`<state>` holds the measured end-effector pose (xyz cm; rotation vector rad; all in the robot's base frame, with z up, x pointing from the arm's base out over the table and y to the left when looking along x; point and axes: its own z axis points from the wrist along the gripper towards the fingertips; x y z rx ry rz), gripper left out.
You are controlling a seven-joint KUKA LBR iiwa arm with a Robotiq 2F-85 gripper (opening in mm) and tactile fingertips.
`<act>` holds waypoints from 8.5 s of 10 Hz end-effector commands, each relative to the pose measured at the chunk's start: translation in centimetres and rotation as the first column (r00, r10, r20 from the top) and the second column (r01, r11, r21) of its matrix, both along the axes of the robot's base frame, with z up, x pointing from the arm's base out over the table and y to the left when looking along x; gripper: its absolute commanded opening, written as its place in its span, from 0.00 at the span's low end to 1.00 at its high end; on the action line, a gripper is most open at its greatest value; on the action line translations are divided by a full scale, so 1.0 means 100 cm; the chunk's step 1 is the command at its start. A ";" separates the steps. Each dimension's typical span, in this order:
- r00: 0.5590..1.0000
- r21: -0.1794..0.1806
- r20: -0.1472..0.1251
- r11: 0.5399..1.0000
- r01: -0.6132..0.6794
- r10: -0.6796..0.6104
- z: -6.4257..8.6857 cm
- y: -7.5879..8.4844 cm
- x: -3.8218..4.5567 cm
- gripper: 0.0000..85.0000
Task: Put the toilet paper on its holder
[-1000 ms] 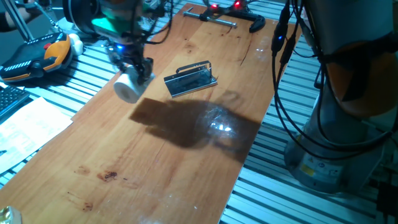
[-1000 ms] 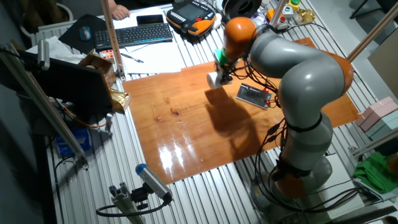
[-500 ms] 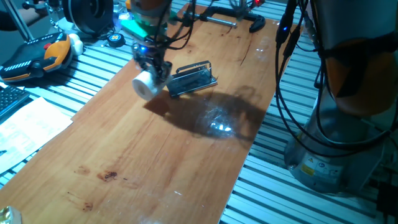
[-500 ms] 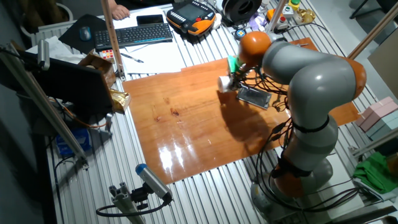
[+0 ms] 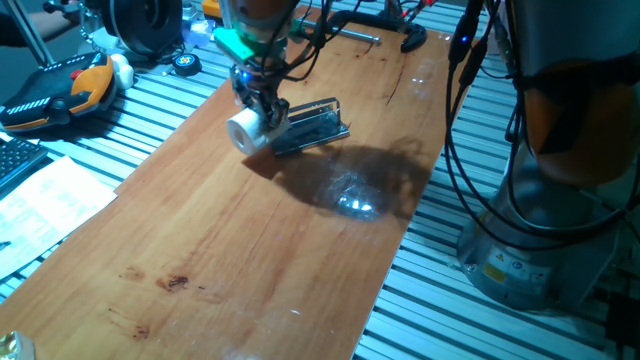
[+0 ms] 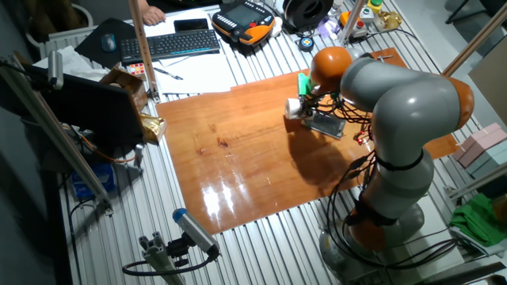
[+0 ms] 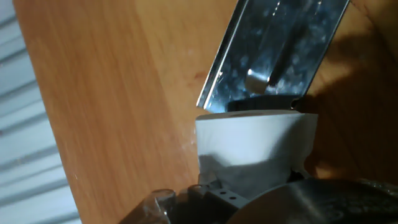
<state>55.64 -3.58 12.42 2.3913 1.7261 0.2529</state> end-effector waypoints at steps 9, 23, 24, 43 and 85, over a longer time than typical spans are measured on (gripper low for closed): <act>0.999 0.006 0.035 1.000 -0.012 0.012 -0.008 -0.012 -0.0037 0.65; 0.991 -0.029 0.069 0.993 0.114 -0.112 -0.008 -0.044 -0.0241 0.64; 0.988 -0.050 0.071 0.988 0.143 -0.139 -0.008 -0.045 -0.0252 0.64; 0.953 -0.152 -0.063 0.946 0.285 -0.297 -0.006 -0.045 -0.0220 0.58; 0.972 -0.045 -0.093 0.976 0.212 -0.216 -0.002 -0.114 -0.0719 0.86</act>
